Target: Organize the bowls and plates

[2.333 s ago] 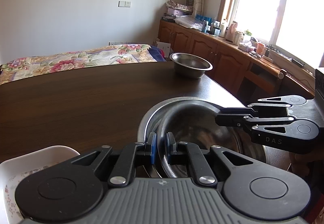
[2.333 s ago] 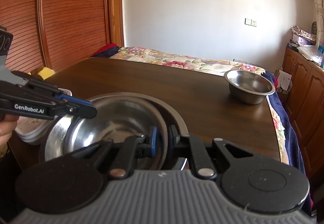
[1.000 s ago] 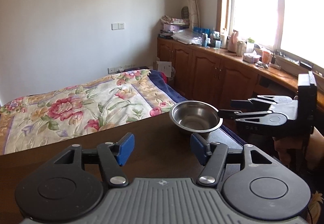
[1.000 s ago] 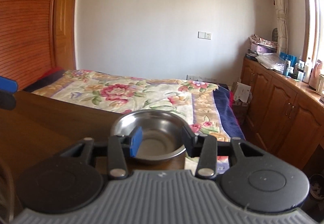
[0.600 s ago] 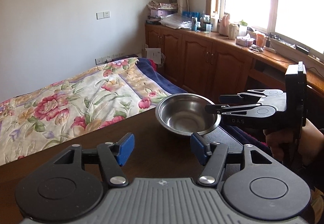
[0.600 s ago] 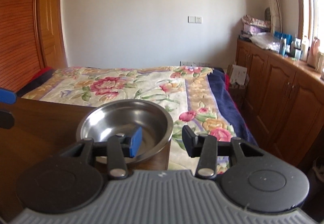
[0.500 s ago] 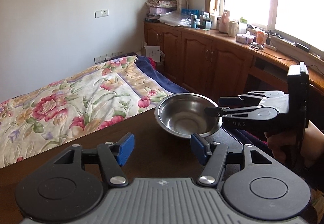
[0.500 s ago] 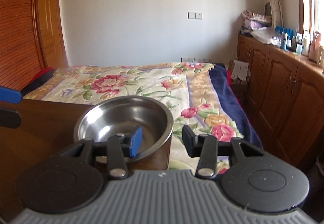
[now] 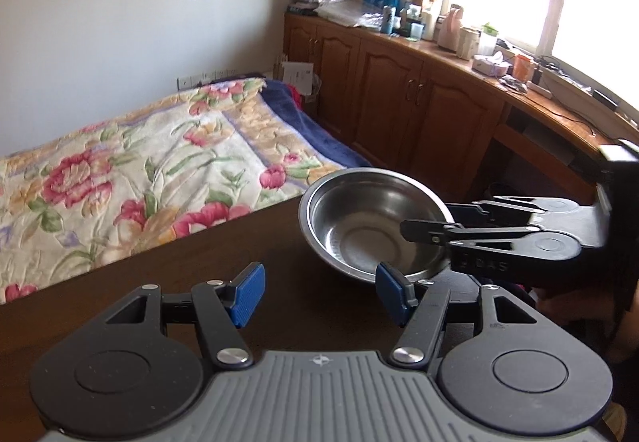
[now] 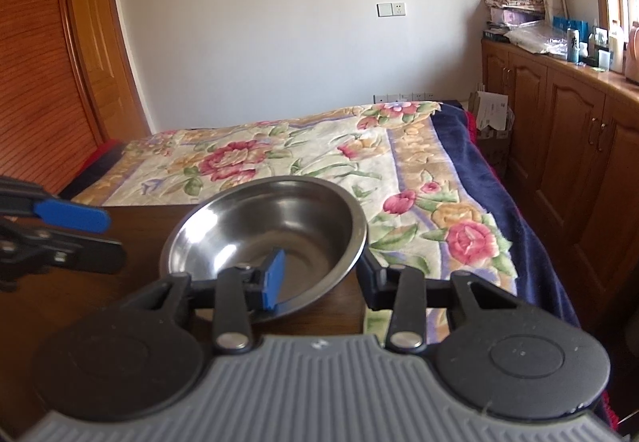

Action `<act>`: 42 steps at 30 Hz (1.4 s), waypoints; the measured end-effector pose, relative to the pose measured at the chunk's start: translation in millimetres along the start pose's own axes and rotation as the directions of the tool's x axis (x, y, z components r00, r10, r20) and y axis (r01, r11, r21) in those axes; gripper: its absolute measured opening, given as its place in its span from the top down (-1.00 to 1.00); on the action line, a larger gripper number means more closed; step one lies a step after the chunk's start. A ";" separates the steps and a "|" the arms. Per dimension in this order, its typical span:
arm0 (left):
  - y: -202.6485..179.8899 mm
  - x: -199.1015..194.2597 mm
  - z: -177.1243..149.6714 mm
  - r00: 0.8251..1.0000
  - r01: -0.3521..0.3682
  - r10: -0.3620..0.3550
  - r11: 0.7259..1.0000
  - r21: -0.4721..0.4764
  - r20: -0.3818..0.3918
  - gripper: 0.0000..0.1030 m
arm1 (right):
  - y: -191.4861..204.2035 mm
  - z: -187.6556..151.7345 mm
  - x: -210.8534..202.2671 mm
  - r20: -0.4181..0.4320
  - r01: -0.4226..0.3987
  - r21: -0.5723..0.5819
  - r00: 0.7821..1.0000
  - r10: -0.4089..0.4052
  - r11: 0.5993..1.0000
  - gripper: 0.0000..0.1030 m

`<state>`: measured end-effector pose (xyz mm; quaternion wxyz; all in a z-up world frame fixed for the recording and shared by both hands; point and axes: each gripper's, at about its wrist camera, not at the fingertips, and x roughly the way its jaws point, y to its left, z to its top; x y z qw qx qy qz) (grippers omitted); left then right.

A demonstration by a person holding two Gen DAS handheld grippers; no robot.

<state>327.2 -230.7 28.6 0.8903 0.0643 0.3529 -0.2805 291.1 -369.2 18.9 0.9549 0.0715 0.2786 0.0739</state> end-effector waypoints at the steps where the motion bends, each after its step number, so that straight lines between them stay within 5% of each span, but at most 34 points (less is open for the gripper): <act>1: 1.8 3.5 -0.1 1.000 0.000 0.000 1.000 -0.009 -0.008 -0.25 | 1.4 -0.3 0.1 -0.001 -0.002 -0.002 1.000 0.002 1.000 0.19; 8: 9.3 18.0 3.2 0.999 0.011 -0.013 0.999 -0.052 -0.032 -0.10 | 9.3 -0.3 -0.3 -0.011 -0.019 -0.024 1.000 0.018 1.000 0.19; 21: 20.0 32.4 1.8 0.997 -0.015 0.007 0.995 -0.104 -0.080 0.61 | 19.4 -3.3 -4.0 -0.025 -0.055 -0.021 0.998 0.054 0.998 0.38; 42: 13.1 -28.4 -3.8 1.000 0.017 -0.019 0.994 -0.105 -0.020 0.71 | 35.9 -0.9 -35.2 0.017 -0.030 -0.017 0.999 0.030 0.999 0.63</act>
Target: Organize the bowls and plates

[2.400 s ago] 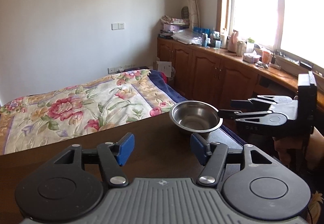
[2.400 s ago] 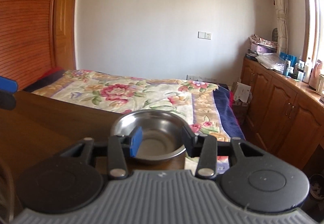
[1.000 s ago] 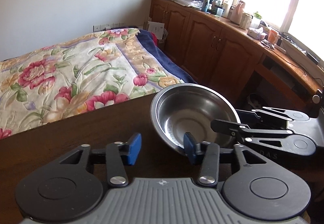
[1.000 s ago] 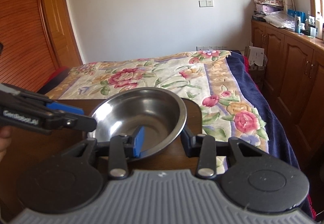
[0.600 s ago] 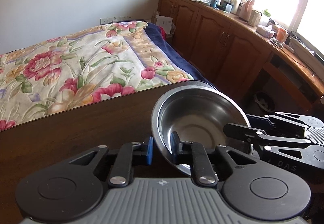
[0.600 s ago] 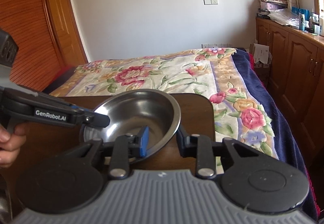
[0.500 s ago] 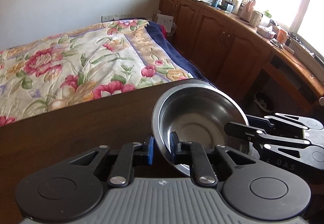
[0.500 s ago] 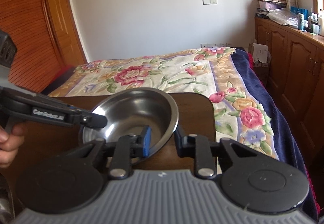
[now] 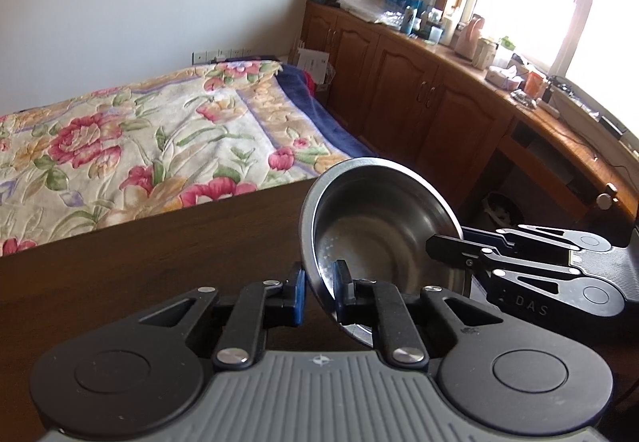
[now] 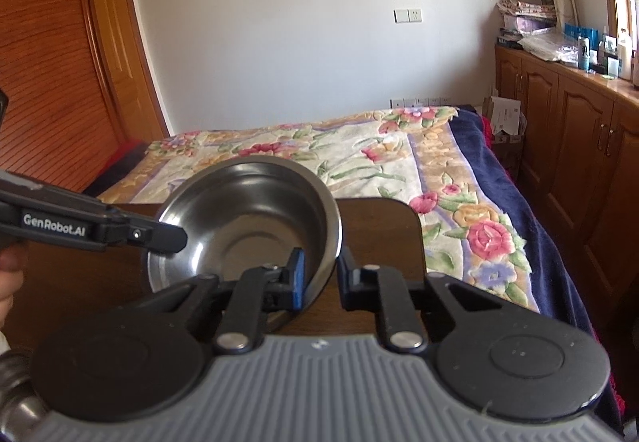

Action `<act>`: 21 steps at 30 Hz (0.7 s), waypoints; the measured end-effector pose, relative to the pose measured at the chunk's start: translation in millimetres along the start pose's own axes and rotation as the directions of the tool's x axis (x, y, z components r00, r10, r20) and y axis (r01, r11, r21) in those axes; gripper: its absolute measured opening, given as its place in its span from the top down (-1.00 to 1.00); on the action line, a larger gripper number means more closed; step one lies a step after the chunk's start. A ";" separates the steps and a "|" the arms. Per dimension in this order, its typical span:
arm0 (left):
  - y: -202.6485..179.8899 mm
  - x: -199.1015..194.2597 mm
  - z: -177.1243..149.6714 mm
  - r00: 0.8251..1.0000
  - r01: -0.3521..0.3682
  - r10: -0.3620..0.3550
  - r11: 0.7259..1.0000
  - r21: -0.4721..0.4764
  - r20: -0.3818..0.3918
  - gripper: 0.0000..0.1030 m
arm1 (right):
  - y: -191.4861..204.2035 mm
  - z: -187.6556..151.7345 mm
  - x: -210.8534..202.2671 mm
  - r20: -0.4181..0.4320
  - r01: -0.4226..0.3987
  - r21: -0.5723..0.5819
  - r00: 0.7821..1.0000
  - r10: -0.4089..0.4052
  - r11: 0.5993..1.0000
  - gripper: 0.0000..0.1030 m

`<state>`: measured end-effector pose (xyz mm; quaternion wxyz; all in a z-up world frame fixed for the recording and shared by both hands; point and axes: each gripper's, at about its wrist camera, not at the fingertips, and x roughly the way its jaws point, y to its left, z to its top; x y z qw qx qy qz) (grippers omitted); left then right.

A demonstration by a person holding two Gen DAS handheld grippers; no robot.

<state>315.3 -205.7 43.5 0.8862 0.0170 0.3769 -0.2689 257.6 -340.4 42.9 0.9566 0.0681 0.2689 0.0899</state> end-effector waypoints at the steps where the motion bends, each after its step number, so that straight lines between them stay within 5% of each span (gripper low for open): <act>1: -1.2 -5.1 0.2 1.000 0.001 -0.001 1.000 0.002 0.008 0.71 | 1.6 1.0 -3.6 0.008 0.000 -0.002 1.000 0.000 1.000 0.63; 21: -23.0 -111.5 -25.9 0.987 0.015 -0.028 0.997 0.081 0.161 0.70 | 39.8 5.3 -69.4 0.128 0.016 -0.056 0.992 -0.009 0.998 0.63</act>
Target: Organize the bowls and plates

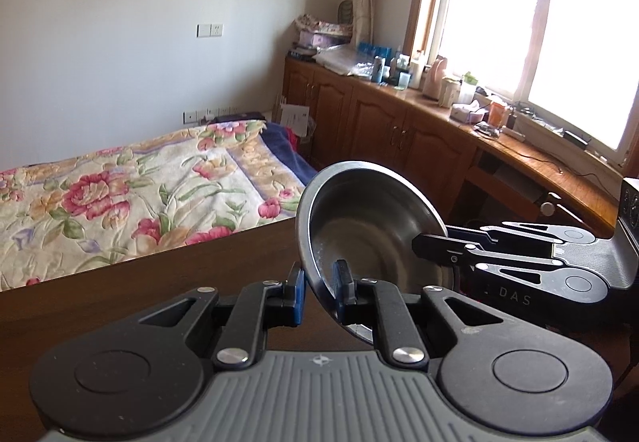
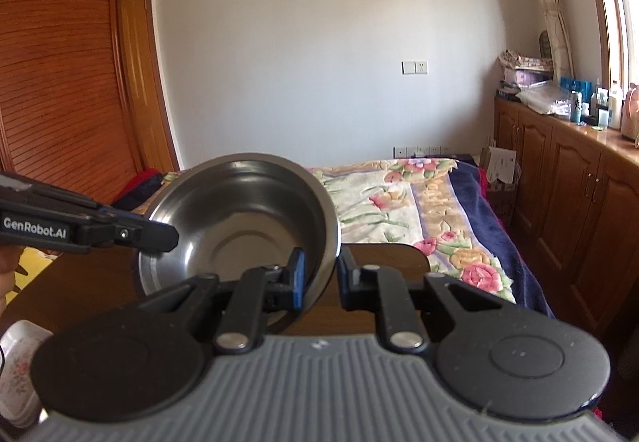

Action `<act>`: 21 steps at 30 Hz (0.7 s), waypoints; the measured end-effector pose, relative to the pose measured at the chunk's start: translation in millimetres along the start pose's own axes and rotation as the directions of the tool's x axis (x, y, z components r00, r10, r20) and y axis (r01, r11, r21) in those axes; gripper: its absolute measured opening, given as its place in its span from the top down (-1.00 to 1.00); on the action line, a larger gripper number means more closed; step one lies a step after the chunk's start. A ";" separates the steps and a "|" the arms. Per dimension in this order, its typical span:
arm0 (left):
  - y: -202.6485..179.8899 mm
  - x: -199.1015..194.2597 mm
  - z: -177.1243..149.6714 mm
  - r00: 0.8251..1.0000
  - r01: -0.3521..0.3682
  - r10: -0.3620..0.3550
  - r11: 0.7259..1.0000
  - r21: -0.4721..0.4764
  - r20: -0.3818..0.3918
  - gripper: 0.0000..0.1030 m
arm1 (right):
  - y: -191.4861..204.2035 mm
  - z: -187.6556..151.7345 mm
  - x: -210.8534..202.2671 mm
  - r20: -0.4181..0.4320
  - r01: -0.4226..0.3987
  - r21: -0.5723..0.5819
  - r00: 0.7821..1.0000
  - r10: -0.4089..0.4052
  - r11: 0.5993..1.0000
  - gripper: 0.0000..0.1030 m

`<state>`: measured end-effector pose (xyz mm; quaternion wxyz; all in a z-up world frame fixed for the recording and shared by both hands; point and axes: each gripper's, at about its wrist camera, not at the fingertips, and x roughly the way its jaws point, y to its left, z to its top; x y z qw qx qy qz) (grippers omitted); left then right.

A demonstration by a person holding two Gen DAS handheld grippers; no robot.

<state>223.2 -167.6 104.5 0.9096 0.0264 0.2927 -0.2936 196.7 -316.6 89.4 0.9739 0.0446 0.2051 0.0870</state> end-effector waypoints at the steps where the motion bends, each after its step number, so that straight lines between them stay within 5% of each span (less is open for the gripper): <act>1: -0.5 -5.0 -2.2 1.000 0.000 0.000 1.000 0.005 0.006 0.70 | 2.2 -0.9 -3.0 0.004 0.000 -0.002 1.000 0.000 1.000 0.63; 21: -3.7 -68.1 -62.3 0.999 -0.018 0.018 1.000 -0.013 0.040 0.69 | 39.7 -27.5 -39.9 0.033 -0.048 -0.013 0.998 0.048 0.999 0.63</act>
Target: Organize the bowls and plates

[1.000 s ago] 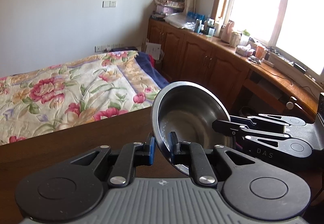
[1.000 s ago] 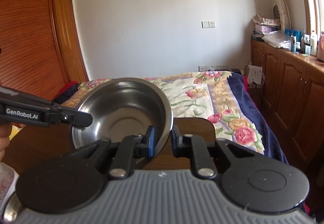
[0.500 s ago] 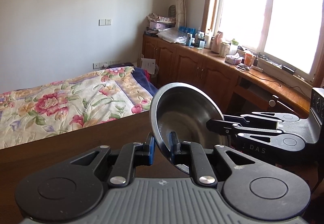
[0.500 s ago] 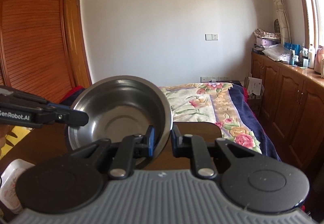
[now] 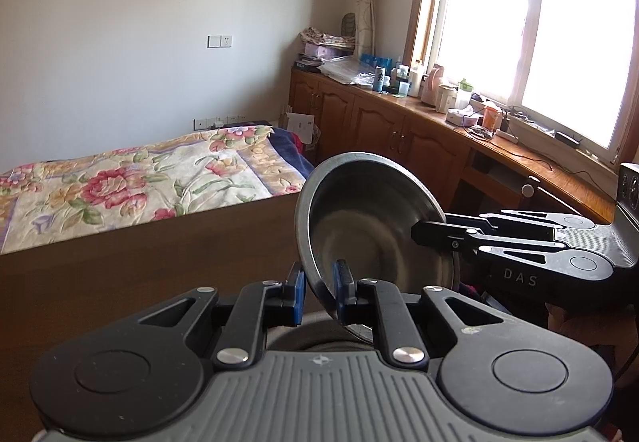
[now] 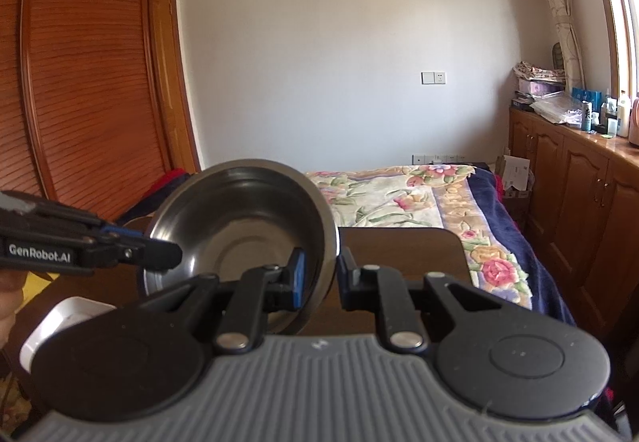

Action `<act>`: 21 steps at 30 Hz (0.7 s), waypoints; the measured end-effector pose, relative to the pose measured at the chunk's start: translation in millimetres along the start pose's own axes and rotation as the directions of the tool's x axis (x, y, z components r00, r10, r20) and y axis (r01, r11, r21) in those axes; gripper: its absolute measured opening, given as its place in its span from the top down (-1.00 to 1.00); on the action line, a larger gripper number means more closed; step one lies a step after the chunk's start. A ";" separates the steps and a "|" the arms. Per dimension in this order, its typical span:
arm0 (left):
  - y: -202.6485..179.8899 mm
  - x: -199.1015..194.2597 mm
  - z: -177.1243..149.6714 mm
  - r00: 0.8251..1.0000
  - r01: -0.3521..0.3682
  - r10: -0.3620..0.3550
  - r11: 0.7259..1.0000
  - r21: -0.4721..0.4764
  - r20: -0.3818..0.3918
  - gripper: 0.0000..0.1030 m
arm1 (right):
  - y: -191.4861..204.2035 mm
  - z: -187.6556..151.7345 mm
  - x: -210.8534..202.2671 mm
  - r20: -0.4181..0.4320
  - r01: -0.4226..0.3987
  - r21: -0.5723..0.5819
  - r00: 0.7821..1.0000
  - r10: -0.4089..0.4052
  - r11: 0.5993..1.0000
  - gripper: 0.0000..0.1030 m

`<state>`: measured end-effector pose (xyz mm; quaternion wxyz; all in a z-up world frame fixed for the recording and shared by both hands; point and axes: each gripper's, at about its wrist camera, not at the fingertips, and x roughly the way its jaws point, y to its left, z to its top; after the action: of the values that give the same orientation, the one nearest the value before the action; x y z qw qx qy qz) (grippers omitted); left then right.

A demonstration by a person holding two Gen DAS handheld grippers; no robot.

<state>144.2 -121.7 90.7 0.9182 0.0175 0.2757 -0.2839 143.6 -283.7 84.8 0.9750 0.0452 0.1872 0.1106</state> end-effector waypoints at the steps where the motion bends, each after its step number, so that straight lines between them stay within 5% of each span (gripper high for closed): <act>1: -0.2 -2.1 -3.6 1.000 -0.001 0.001 1.000 -0.005 0.002 0.69 | 0.0 -2.3 -1.8 0.008 -0.007 0.009 1.000 0.007 1.000 0.63; 21: -4.9 -17.6 -62.8 0.999 -0.027 0.026 0.998 -0.050 -0.023 0.68 | 14.0 -46.2 -12.0 -0.008 -0.063 0.087 0.998 0.064 0.994 0.63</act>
<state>98.4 -105.0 47.2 0.9188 0.0011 0.2929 -0.2646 112.6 -270.7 48.1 0.9671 0.0927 0.1957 0.1335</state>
